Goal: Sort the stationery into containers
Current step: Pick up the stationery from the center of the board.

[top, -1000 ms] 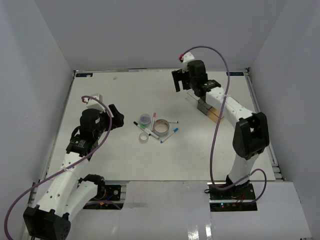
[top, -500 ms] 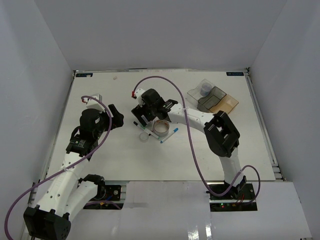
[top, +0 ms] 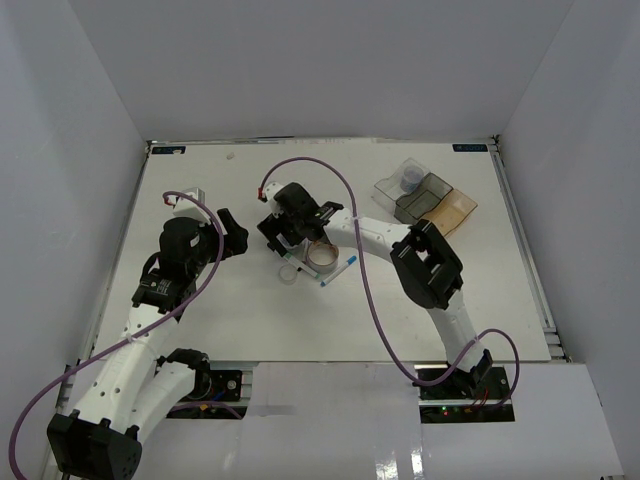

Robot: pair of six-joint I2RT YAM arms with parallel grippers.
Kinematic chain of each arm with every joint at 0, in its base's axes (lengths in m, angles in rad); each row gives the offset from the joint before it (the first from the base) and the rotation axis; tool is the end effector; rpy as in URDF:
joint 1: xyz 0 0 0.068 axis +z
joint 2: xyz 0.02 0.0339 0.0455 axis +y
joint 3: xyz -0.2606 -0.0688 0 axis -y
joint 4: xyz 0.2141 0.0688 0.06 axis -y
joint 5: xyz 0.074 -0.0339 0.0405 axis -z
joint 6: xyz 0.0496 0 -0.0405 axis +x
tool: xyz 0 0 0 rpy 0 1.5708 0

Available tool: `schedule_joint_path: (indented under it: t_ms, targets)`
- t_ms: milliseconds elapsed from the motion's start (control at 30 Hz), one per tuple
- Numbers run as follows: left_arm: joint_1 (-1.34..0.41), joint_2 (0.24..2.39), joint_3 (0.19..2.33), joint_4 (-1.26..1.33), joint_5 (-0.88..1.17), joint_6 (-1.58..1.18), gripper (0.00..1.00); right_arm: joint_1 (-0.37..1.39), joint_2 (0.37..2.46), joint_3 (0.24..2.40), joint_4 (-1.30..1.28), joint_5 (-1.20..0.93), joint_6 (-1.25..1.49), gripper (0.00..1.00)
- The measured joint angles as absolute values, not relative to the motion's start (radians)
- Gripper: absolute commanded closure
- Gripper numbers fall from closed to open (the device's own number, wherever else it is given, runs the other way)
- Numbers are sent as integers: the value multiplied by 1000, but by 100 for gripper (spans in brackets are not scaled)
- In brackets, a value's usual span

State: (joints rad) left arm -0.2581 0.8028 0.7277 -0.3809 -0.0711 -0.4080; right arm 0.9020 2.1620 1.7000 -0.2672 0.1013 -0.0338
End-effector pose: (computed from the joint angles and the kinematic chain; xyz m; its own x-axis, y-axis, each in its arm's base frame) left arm 0.1632 -0.0394 0.2903 -0.4674 -0.2859 -0.8365 0.0082 0.9448 -0.3275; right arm 0.2988 0.3701 0.2060 -0.3881 -0.5453 -0.7430 -0.7473 0.6580 -0.0925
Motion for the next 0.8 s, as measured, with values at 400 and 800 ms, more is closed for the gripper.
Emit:
schedule_joint_path:
  t_ms: [400,800]
  targets:
    - [-258,803,728,-381,-69,-408,2,904,2188,1707,-266,155,-37,41]
    - [-258,803,728,-381,-66,-408,2,890,2168,1705,-276,219,-62,54]
